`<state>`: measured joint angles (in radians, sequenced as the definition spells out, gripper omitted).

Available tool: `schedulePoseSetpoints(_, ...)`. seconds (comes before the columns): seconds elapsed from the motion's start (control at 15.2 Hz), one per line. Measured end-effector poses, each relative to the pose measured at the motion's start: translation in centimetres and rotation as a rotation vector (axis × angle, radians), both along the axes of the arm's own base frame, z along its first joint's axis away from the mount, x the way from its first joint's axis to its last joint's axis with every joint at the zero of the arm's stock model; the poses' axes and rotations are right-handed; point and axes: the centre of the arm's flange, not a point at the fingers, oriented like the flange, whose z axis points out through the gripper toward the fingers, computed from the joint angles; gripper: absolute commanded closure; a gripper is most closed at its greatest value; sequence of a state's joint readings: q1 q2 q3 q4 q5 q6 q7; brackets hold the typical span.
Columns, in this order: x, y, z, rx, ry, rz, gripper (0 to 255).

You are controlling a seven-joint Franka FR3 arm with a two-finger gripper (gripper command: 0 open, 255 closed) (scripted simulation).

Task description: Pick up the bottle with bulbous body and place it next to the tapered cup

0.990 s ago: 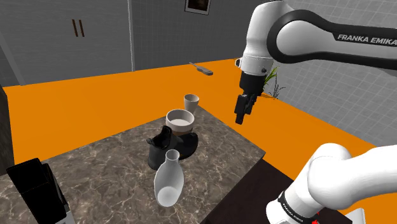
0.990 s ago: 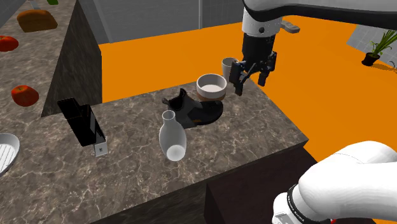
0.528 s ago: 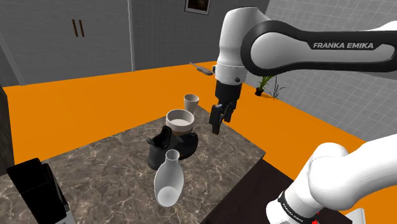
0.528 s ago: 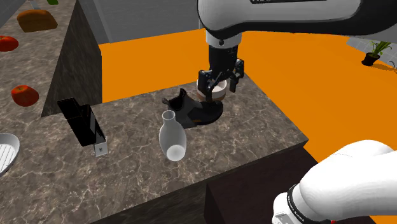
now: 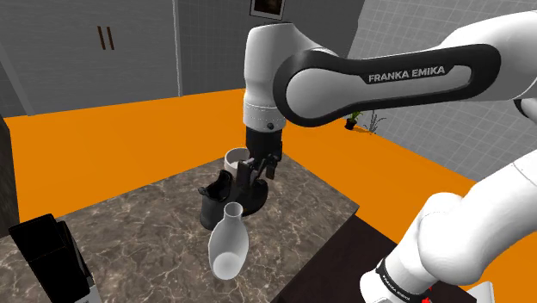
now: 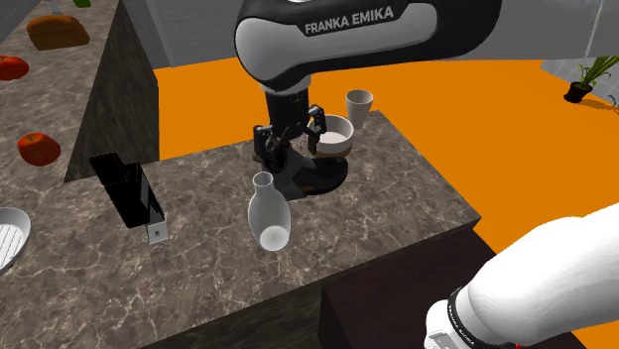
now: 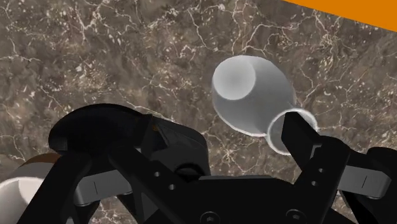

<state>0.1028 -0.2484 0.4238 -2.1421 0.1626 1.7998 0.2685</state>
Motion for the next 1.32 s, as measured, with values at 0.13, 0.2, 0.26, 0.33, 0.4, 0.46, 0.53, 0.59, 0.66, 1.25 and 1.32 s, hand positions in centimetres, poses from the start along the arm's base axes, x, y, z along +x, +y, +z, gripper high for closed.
schedulePoseSetpoints(0.13, 0.8, 2.4, -1.0, -0.002, -0.003, 0.006, 0)
schedulePoseSetpoints(0.2, 1.1, 3.4, -1.2, -0.004, -0.005, 0.010, 0)
schedulePoseSetpoints(0.26, 1.7, 4.7, -1.5, -0.005, -0.007, 0.013, 0)
schedulePoseSetpoints(0.33, 2.2, 6.0, -1.9, -0.006, -0.008, 0.016, 0)
schedulePoseSetpoints(0.4, 2.4, 6.8, -2.3, -0.007, -0.009, 0.018, 0)
schedulePoseSetpoints(0.46, 2.5, 7.3, -2.8, -0.007, -0.010, 0.019, 0)
schedulePoseSetpoints(0.53, 2.4, 7.4, -3.2, -0.007, -0.010, 0.019, 0)
schedulePoseSetpoints(0.59, 2.5, 7.5, -3.6, -0.007, -0.010, 0.019, 0)
schedulePoseSetpoints(0.66, 2.4, 7.5, -4.1, -0.007, -0.010, 0.019, 0)
schedulePoseSetpoints(1.25, 2.2, 7.5, -6.6, -0.007, -0.011, 0.019, 0)
schedulePoseSetpoints(1.32, 2.2, 7.5, -6.6, -0.007, -0.011, 0.019, 0)
